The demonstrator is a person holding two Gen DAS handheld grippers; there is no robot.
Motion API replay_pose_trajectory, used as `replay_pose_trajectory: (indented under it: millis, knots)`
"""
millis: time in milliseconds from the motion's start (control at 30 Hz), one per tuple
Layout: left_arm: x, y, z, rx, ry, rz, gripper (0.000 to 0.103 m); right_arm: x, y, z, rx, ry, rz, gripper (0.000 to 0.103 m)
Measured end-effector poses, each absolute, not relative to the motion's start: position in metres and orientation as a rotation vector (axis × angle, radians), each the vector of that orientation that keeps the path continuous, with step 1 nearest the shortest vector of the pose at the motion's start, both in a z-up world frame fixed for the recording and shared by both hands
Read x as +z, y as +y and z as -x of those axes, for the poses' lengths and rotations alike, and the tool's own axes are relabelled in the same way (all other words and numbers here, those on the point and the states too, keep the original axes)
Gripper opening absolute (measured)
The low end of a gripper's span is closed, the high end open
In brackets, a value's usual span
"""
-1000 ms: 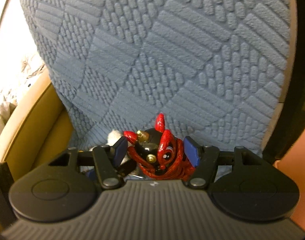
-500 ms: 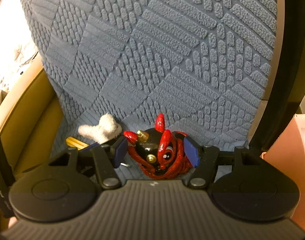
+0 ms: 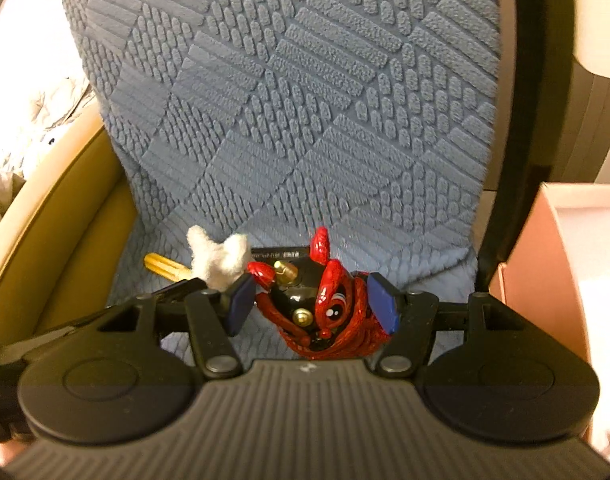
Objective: Organize rigid objects
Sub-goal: 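Lift the red lion figurine with the right gripper while the left gripper grasps the white hair clip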
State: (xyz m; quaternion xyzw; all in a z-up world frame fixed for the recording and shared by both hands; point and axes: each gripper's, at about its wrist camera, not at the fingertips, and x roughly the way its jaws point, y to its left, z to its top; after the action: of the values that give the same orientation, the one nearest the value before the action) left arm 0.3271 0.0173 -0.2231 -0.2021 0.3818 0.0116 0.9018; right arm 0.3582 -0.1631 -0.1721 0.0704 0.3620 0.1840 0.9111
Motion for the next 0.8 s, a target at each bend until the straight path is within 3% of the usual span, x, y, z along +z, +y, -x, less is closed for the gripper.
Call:
replay_pose_trajectory:
  millis: [800]
  knots:
    - [-0.212, 0.007, -0.214, -0.032, 0.924, 0.462, 0.004, -0.186, -0.17, -0.246, 0.379, 0.79, -0.099, 0.065]
